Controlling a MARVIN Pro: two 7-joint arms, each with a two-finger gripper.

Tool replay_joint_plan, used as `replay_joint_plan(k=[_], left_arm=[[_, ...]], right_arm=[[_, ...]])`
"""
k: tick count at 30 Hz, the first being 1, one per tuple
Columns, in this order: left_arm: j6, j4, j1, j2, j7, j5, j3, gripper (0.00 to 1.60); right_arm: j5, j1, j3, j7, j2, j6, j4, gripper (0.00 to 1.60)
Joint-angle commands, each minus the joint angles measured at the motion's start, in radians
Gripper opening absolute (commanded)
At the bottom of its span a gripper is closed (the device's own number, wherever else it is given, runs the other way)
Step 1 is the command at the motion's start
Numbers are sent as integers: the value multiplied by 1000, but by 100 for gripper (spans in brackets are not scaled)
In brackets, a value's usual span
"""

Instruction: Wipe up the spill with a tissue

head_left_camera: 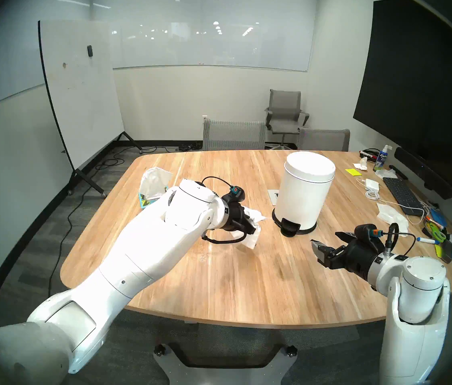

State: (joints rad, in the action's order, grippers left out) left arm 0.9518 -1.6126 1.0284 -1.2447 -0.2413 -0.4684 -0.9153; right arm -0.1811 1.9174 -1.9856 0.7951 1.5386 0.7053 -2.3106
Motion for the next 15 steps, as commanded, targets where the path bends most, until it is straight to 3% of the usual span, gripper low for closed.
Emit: replay_joint_plan(k=[1, 10, 15], left_arm=[[-31, 7, -24, -35, 3, 2, 2, 0], [-62, 14, -16, -46, 19, 14, 24, 0], [-140, 27, 25, -68, 71, 32, 17, 0]], right_arm=[[1, -1, -3, 0, -1, -1, -20, 160], [1, -1, -3, 0, -1, -1, -20, 160], [1, -1, -3, 0, -1, -1, -20, 160]])
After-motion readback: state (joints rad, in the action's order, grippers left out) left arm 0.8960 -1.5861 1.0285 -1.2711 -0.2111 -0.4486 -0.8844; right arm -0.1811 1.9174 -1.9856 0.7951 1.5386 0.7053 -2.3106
